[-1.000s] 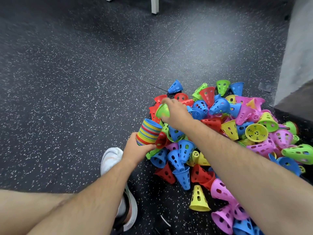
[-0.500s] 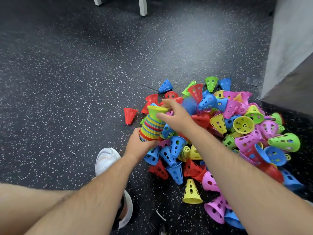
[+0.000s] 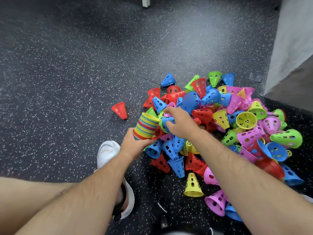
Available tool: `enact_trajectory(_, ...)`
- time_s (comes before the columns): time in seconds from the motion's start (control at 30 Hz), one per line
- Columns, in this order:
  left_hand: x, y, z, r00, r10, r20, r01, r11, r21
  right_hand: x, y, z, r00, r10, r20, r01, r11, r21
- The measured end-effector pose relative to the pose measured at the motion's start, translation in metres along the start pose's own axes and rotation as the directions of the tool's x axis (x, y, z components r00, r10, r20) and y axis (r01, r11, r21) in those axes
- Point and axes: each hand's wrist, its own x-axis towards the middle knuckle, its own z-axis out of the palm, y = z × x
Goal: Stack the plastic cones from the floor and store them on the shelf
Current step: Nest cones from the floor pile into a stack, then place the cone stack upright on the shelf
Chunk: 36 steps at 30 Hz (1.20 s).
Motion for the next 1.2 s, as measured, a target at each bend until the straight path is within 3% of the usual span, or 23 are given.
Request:
enact_trajectory(0.13, -0.001, -0.004, -0.004, 1.0, 0.005, -0.009, -0.005, 1.0, 0.006, 0.006, 0.002, 0.01, 0.962, -0.1, 0.254, 0.217, 0.844, -0.491)
enact_trajectory(0.23, 0.001, -0.01, -0.005, 1.0, 0.003, -0.002, -0.003, 1.0, 0.01, 0.008, 0.005, 0.018, 0.959, -0.095, 0.268, 0.245, 0.753, -0.611)
enact_trajectory(0.33, 0.001, -0.011, -0.005, 1.0, 0.001, 0.002, -0.001, 1.0, 0.014, 0.012, 0.008, 0.022, 0.97, -0.135, 0.204, 0.227, 0.804, -0.549)
enact_trajectory(0.5, -0.001, -0.007, -0.003, 1.0, 0.003, 0.011, -0.003, 1.0, -0.031, 0.014, 0.012, 0.013, 0.986, -0.165, -0.001, 0.159, 0.951, -0.266)
enact_trajectory(0.6, -0.002, -0.005, -0.001, 1.0, -0.015, 0.006, 0.015, 0.998, -0.058, 0.013, 0.009, 0.002, 0.983, -0.035, -0.181, 0.034, 0.999, -0.008)
enact_trajectory(0.77, -0.001, -0.003, 0.005, 0.999, -0.003, 0.033, 0.005, 0.999, -0.044, 0.01, -0.005, -0.02, 0.923, 0.216, -0.318, -0.124, 0.95, 0.285)
enact_trajectory(0.97, -0.007, 0.008, 0.009, 0.996, 0.047, 0.074, -0.047, 0.999, -0.007, 0.009, -0.015, -0.019, 0.933, 0.2, -0.3, -0.101, 0.944, 0.315)
enact_trajectory(1.13, -0.012, 0.028, 0.019, 0.993, 0.075, 0.09, -0.067, 0.994, -0.086, -0.004, -0.014, -0.018, 0.995, 0.094, -0.02, -0.087, 0.971, 0.223)
enact_trajectory(1.2, -0.012, 0.035, 0.024, 0.99, 0.087, 0.108, -0.073, 0.989, -0.129, -0.01, -0.013, -0.023, 0.997, 0.077, -0.002, -0.075, 0.977, 0.198)
